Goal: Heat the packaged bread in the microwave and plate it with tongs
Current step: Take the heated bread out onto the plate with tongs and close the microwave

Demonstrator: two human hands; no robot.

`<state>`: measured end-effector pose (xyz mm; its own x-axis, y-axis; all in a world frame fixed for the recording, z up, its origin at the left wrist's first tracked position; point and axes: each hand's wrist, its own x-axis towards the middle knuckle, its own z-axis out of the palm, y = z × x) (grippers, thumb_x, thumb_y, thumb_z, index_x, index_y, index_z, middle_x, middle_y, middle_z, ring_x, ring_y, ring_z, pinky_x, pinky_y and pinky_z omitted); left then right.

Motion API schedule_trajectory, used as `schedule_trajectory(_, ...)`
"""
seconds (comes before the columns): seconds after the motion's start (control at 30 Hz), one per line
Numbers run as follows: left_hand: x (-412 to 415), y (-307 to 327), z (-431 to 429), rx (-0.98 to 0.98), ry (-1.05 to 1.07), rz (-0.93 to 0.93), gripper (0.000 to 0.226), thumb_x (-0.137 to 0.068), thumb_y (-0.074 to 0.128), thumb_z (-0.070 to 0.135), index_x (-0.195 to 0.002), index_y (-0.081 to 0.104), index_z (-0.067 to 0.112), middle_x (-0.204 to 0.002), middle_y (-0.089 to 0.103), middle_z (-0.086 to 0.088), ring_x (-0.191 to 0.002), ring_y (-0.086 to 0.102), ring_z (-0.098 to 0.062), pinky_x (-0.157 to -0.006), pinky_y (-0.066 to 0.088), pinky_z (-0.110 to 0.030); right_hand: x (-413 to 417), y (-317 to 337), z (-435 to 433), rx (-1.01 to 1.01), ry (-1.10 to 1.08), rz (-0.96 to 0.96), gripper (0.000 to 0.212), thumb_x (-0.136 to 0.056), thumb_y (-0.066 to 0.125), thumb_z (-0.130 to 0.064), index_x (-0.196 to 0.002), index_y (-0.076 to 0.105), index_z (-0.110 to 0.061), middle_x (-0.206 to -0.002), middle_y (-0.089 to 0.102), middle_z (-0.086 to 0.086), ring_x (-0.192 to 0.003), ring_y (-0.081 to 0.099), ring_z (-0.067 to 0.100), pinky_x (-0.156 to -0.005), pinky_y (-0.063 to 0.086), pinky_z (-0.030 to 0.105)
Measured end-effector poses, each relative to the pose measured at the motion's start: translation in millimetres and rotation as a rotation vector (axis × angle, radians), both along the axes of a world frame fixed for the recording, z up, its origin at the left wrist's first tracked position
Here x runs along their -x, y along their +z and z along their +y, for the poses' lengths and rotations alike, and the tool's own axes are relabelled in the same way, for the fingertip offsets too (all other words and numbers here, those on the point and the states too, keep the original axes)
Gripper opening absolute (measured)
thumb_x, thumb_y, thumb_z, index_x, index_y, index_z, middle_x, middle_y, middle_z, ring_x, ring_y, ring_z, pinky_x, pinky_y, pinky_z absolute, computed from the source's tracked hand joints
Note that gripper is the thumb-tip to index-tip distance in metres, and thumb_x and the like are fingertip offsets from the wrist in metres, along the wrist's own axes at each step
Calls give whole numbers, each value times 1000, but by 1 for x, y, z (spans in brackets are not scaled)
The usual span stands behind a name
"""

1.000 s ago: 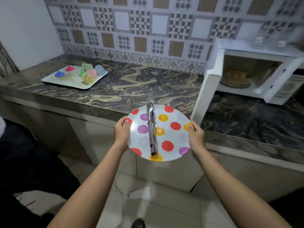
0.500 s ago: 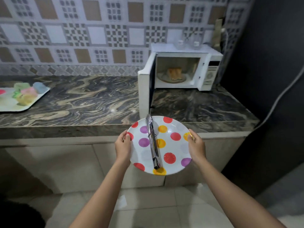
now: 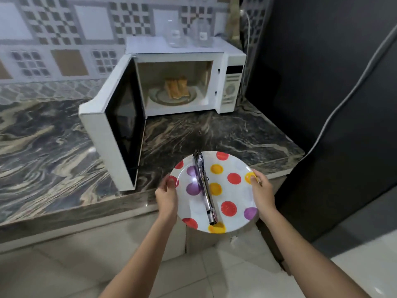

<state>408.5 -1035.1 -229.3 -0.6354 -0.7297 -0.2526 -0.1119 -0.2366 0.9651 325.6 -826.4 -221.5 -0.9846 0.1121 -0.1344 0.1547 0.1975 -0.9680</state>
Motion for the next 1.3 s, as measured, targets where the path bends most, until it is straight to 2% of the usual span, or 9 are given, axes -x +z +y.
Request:
schedule_trajectory(0.1, 37, 1, -14, 54, -29, -15, 28, -95, 43, 11, -116, 60, 4, -110, 66, -15, -95, 61, -26, -83, 48, -32, 36, 1, -16, -22, -21, 13, 27, -95, 50, -20, -119, 60, -15, -112, 64, 6, -100, 61, 23, -87, 53, 41)
schedule_trajectory(0.23, 81, 10, -37, 111, -30, -9, 19, -91, 46, 6, -94, 64, 10, -85, 65, -6, -78, 58, -19, -67, 47, -22, 87, 0, -40, -47, -13, 16, 23, -95, 49, -18, -112, 60, -7, -99, 60, 5, -91, 56, 20, -70, 43, 27)
schedule_trajectory(0.33, 116, 10, -56, 145, -2, -47, 17, -89, 48, 9, -87, 64, 14, -83, 65, -6, -76, 59, -21, -66, 47, -28, 134, -2, -60, -68, 40, 6, 22, -95, 48, -18, -107, 60, -3, -94, 59, 9, -86, 54, 22, -67, 40, 28)
schedule_trajectory(0.47, 164, 4, -80, 227, 10, -114, 19, -90, 48, 13, -88, 67, 11, -89, 70, -14, -86, 65, -34, -79, 52, -43, 200, -7, -86, -103, 114, 16, 20, -95, 48, -20, -100, 60, -5, -90, 60, 9, -84, 56, 24, -69, 43, 30)
schedule_trajectory(0.6, 198, 0, -93, 287, 107, -193, 20, -90, 52, 14, -99, 69, 7, -95, 71, -15, -89, 64, -32, -86, 52, -44, 257, -13, -110, -166, 235, 58, 15, -95, 46, -15, -87, 56, -7, -83, 59, 11, -79, 54, 25, -68, 40, 30)
schedule_trajectory(0.87, 235, -13, -105, 325, 202, -343, 23, -91, 50, 7, -106, 66, -1, -106, 68, -17, -96, 62, -27, -81, 44, -28, 312, -31, -142, -334, 349, 76, 22, -93, 50, -14, -91, 65, 2, -79, 59, 11, -75, 52, 23, -64, 32, 26)
schedule_trajectory(1.03, 245, -23, -114, 439, 166, -354, 21, -89, 51, 7, -97, 69, -1, -98, 70, -19, -91, 64, -32, -82, 49, -34, 325, -37, -145, -437, 348, 191, 20, -88, 55, -9, -77, 66, 4, -83, 63, 23, -78, 54, 31, -66, 33, 31)
schedule_trajectory(1.2, 243, -28, -110, 516, 164, -350, 19, -88, 51, 4, -88, 69, 0, -86, 68, -15, -78, 61, -27, -68, 41, -26, 324, -33, -140, -435, 358, 211, 16, -87, 59, -9, -81, 67, 4, -84, 59, 16, -76, 51, 22, -69, 36, 26)
schedule_trajectory(1.3, 242, -23, -104, 506, 185, -356, 16, -87, 55, 3, -92, 70, -1, -84, 66, -6, -77, 58, -22, -68, 38, -24, 323, -33, -133, -457, 340, 205, 14, -86, 60, -9, -80, 65, 3, -80, 56, 12, -74, 52, 22, -67, 39, 28)
